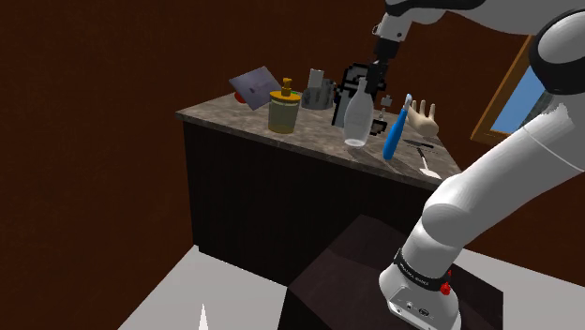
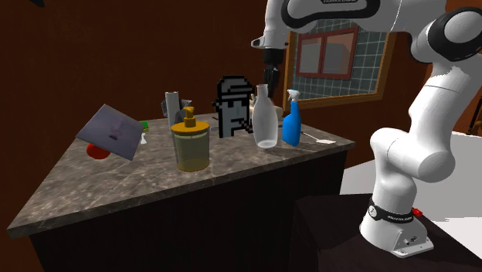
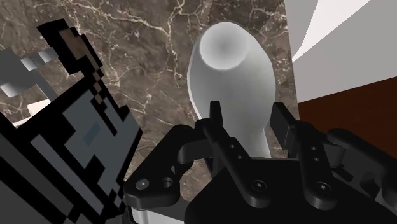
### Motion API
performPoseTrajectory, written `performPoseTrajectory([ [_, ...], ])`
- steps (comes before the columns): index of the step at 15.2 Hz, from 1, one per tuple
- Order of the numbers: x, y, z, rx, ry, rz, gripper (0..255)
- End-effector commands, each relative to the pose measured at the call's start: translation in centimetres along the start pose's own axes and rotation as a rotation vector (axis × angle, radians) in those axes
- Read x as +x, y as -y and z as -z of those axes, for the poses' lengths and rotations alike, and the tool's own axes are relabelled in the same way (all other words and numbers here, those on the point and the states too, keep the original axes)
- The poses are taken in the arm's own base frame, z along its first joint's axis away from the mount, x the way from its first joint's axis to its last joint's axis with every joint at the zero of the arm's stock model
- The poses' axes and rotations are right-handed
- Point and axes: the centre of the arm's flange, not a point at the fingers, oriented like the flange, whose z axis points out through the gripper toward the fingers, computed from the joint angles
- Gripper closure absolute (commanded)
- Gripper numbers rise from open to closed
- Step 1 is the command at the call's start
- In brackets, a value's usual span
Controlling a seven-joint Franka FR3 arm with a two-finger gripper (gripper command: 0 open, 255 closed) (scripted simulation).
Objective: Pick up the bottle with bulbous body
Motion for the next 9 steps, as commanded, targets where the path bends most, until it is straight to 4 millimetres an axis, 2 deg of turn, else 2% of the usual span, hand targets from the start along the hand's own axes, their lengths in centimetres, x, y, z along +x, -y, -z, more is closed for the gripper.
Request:
performPoseTrajectory([
  [1, 0.1, 0.0, 1.2, 0.000, 0.000, 0.000, 255],
  [9, 0.4, 0.0, 5.4, 0.000, 0.000, 0.000, 255],
])
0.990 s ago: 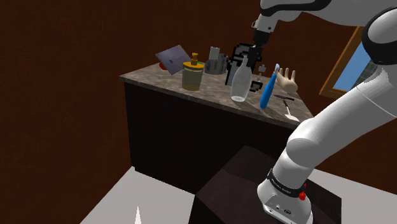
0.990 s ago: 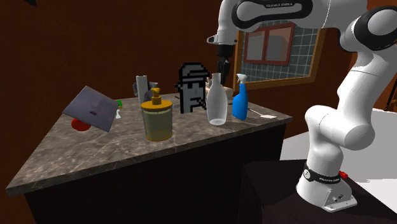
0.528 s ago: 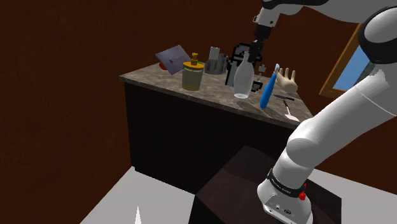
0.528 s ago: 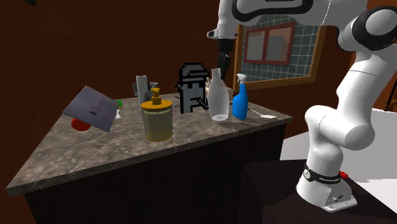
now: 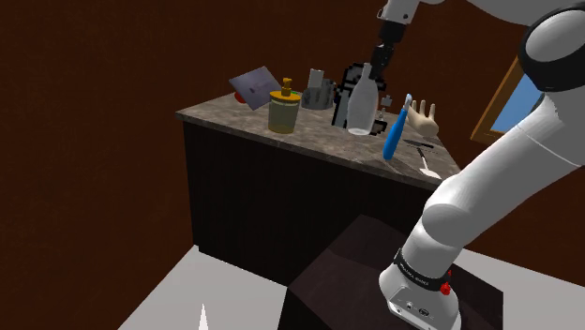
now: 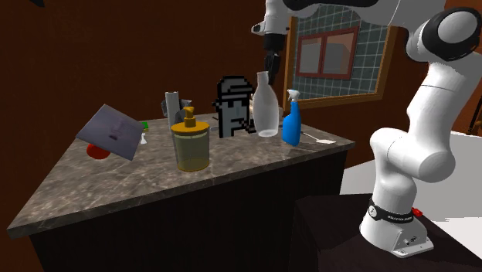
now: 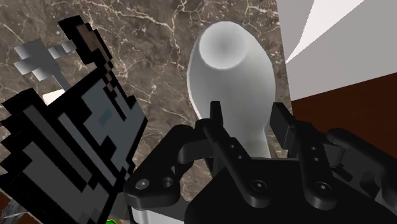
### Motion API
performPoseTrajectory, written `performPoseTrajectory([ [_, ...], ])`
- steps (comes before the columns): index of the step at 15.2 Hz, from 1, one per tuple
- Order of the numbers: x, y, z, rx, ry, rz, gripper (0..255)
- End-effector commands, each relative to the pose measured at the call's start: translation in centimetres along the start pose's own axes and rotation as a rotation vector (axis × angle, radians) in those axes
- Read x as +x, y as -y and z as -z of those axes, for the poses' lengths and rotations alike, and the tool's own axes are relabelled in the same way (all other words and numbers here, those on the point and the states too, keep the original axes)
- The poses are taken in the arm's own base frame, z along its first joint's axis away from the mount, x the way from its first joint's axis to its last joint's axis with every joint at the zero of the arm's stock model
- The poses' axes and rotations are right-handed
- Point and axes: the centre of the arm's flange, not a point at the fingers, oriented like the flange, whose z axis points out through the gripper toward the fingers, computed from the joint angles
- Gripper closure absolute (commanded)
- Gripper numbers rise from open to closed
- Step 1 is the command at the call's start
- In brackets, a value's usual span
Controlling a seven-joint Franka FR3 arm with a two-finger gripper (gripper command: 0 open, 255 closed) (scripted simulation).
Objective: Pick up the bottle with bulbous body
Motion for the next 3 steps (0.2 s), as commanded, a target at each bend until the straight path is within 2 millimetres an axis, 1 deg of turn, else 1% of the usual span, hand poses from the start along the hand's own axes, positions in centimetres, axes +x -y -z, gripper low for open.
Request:
performPoseTrajectory([
  [1, 0.11, 0.01, 1.10, 0.000, 0.000, 0.000, 255],
  [3, 0.12, 0.01, 1.18, 0.000, 0.000, 0.000, 255],
])
